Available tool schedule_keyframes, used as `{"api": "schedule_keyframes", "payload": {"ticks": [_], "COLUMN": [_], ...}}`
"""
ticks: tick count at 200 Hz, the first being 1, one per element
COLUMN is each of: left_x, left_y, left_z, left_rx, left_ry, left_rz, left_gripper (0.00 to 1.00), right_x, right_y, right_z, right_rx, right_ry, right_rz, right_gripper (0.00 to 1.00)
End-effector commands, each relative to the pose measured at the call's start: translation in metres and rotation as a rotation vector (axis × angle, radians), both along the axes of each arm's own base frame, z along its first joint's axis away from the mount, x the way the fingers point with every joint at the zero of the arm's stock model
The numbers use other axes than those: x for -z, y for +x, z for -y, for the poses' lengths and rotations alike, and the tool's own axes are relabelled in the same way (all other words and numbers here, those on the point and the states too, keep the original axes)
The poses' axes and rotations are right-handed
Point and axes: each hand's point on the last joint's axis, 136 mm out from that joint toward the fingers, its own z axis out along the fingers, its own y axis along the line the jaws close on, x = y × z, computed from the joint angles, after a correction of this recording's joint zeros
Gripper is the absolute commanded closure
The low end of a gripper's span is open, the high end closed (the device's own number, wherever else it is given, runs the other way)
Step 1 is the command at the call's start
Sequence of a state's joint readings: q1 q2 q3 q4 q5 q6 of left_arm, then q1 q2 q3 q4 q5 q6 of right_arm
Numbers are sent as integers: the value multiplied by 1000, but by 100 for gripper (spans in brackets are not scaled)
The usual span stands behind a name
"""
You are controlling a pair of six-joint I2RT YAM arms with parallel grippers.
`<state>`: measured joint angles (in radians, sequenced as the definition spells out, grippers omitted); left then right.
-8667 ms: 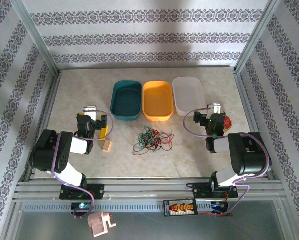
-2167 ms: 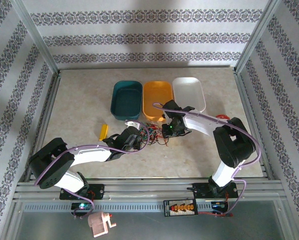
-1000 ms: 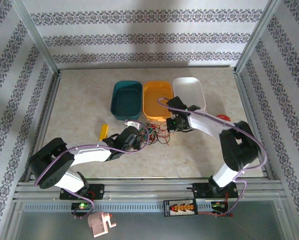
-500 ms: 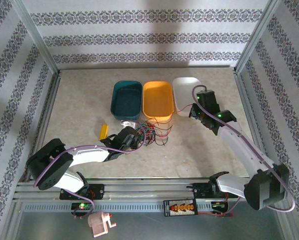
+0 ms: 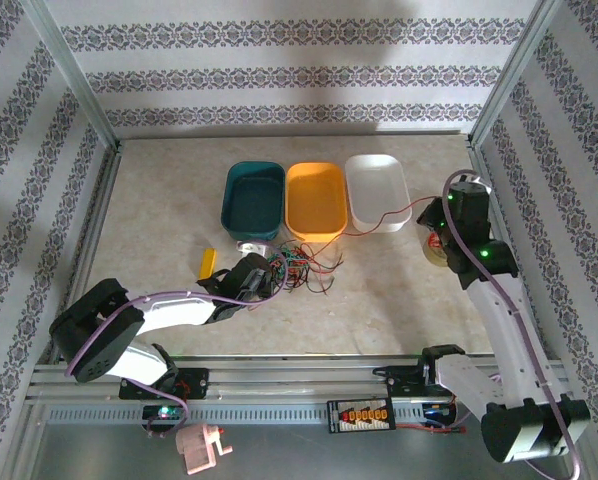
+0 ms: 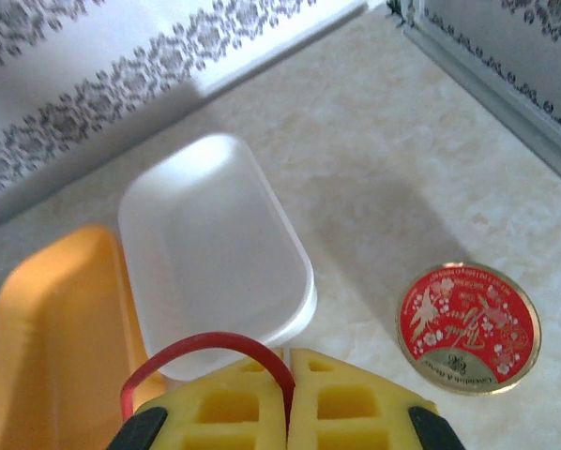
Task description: Untangle the cables
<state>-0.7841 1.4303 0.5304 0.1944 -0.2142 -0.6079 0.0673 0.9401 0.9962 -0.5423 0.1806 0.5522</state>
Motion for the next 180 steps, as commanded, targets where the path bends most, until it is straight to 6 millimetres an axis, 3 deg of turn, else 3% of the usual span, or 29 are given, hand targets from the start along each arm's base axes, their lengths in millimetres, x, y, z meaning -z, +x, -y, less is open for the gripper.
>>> {"api": "schedule_keyframes", "payload": {"ticks": [1,57,104,180], "left_x": [13,16,16,14], "left_y": [-6,-7,-6,-4], "left_z": [-21,-22,-10,-1], "left_rx": [-44,-39,19,55], "left_ry": [57,66,61,46], "left_rz": [-30,-35,-43,-42], "left_gripper": [100,100,100,100], "right_x": [-51,-120,-127,-151], "right_y": [-2,-14,-1,23], "right_z": [11,27,11,18], "right_rx": [37,58,-30,-37], "right_ry": [33,47,105,-6], "right_rz": [144,317,321,318], "right_gripper": [100,100,100,100]}}
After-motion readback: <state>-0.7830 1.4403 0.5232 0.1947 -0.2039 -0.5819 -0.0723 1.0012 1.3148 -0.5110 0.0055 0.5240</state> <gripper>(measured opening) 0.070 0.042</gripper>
